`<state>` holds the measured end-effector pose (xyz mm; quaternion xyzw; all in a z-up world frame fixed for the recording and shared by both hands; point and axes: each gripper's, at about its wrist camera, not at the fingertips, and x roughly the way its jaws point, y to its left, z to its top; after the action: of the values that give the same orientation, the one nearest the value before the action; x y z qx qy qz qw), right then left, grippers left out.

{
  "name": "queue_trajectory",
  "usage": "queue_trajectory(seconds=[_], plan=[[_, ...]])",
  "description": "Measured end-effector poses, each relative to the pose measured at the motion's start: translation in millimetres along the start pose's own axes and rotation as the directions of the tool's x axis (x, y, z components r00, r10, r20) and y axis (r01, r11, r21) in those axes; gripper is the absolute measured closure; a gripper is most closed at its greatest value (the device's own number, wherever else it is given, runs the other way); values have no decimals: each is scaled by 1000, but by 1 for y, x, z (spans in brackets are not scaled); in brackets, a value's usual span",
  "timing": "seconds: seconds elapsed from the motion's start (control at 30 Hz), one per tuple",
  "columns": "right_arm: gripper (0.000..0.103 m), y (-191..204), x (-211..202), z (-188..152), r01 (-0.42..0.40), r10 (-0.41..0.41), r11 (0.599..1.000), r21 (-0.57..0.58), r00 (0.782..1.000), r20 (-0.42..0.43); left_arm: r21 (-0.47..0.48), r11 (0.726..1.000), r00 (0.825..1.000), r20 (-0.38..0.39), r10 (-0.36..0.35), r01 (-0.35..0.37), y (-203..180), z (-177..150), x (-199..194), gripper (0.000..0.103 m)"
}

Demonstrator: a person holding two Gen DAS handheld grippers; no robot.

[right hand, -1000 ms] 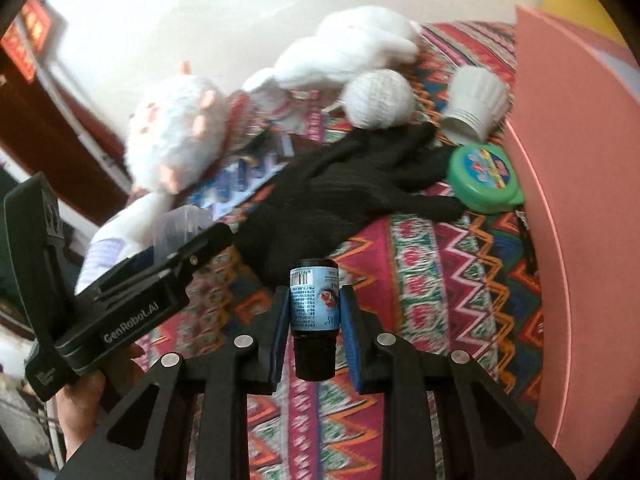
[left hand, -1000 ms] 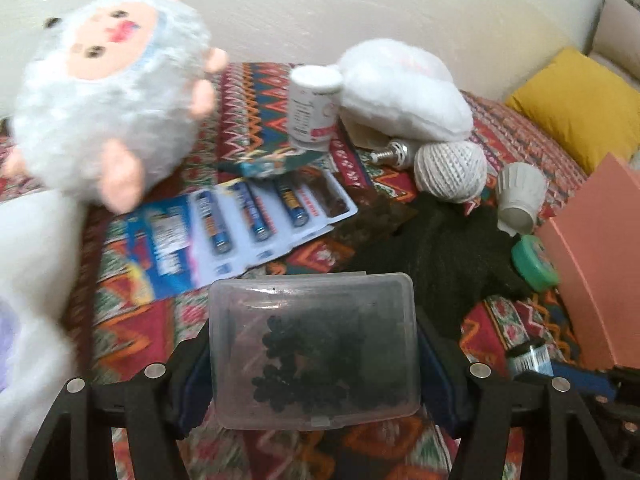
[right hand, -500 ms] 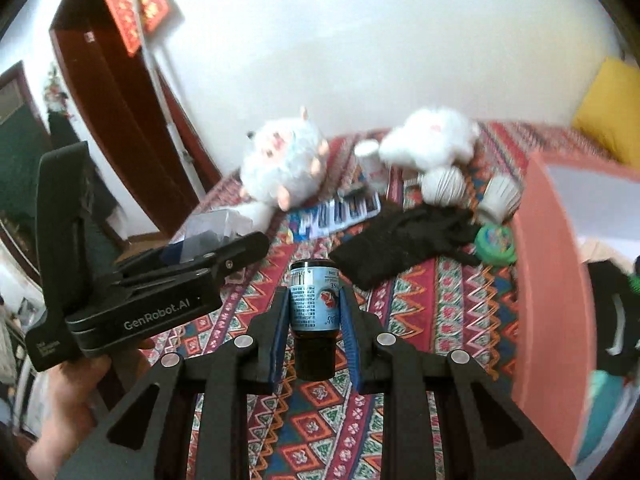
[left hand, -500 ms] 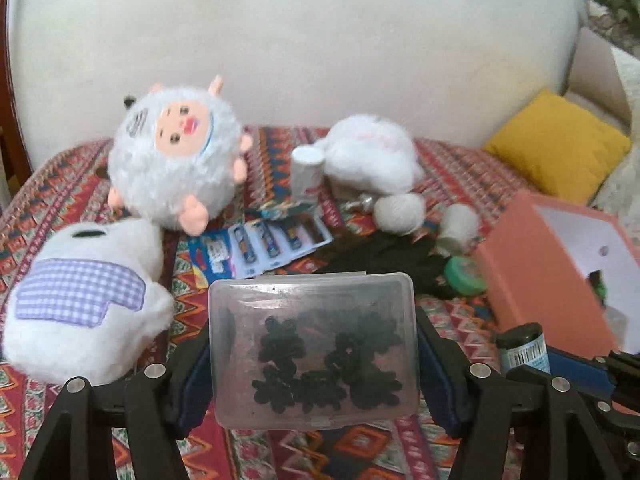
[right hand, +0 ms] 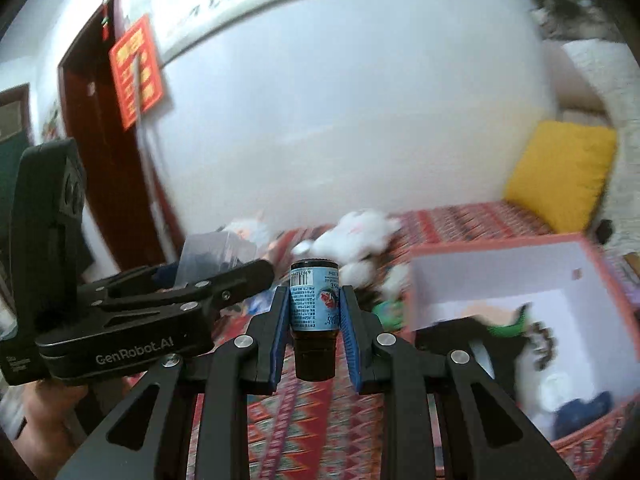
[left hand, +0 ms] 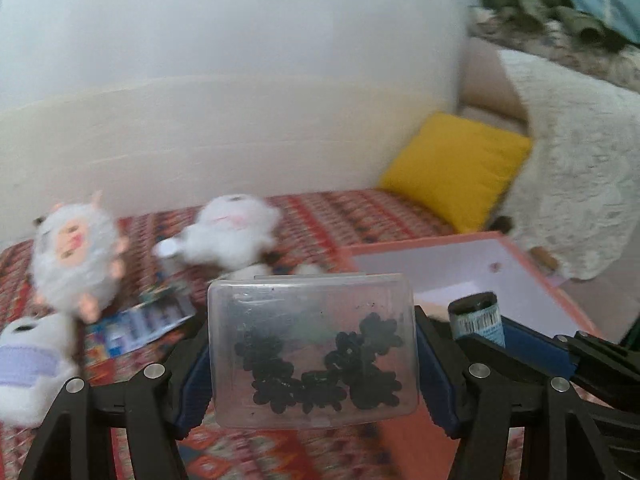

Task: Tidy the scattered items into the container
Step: 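Carry the bead case and bottle over the box and release both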

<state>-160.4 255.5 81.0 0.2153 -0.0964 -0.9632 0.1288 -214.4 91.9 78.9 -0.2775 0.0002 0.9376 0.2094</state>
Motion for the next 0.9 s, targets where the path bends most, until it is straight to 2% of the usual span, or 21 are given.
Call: queue_trajectory(seconds=[0.2,0.37,0.5,0.67,0.7,0.73,0.8,0.9], plan=[[77,-65,-41,11,111,-118,990,91,990,75,76,994,997,-12,-76,76,-69,15,20,31],[77,-121,-63,15,189,-208,966,175,973,96,128,984,991,-51,-121,126,-118,17,51,31],[77,-157,-64,14,246,-267,945,215,961,76,140,978,985,-101,-142,155,-140,11,82,31],[75,-185,-34,8,301,-297,935,187,953,-52,148,977,977,-176,-125,151,-153,-5,120,30],[62,-188,-30,5,329,-322,927,182,944,-69,156,978,977,-185,-109,139,-154,-8,124,28],[32,-190,-28,3,368,-362,910,191,930,-71,165,979,978,-190,-90,122,-155,-11,127,20],[9,-189,-29,1,384,-382,902,199,923,-49,183,979,979,-199,-52,89,-156,-16,133,8],[9,-182,-33,6,397,-404,896,200,915,-8,176,983,987,-160,-26,54,-149,-16,127,4]])
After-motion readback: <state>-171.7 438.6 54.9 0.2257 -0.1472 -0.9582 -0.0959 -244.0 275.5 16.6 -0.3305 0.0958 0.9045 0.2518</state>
